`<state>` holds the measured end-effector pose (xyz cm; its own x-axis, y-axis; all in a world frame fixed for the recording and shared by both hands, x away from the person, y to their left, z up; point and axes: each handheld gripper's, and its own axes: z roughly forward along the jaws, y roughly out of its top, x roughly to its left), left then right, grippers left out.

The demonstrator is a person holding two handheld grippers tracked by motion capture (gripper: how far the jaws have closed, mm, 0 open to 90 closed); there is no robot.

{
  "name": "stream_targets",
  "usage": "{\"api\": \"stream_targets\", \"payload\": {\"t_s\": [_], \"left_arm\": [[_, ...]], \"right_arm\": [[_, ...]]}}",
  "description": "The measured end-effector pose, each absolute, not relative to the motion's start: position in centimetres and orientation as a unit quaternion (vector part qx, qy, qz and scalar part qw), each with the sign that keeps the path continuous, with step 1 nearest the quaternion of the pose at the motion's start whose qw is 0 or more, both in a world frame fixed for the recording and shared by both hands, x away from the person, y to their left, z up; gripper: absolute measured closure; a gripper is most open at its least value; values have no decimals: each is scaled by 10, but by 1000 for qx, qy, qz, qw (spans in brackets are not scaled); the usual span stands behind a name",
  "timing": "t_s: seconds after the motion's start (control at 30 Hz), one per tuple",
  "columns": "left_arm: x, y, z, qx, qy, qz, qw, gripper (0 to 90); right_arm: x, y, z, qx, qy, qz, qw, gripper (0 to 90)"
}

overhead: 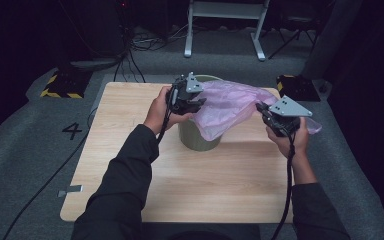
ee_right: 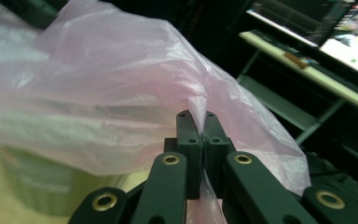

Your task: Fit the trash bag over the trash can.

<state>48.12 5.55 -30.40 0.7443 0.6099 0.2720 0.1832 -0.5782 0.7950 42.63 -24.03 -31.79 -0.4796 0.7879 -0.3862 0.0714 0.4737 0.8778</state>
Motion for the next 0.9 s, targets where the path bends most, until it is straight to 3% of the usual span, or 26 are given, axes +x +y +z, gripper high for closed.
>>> {"api": "stream_targets", "payload": {"t_s": [0.33, 0.57, 0.77, 0.9], "left_arm": [[502, 51, -305, 862, 246, 267, 355, 653], [500, 44, -310, 868, 249, 295, 312, 538], [481, 54, -294, 852, 240, 268, 381, 436], [462, 42, -290, 864, 206, 254, 384, 364]], "right_arm": [[437, -213, -299, 284, 734, 416, 455, 893], [440, -187, -308, 263, 751, 392, 463, 891], [441, -184, -319, 259, 765, 377, 454, 889], [442, -186, -323, 260, 771, 381, 440, 889]]}}
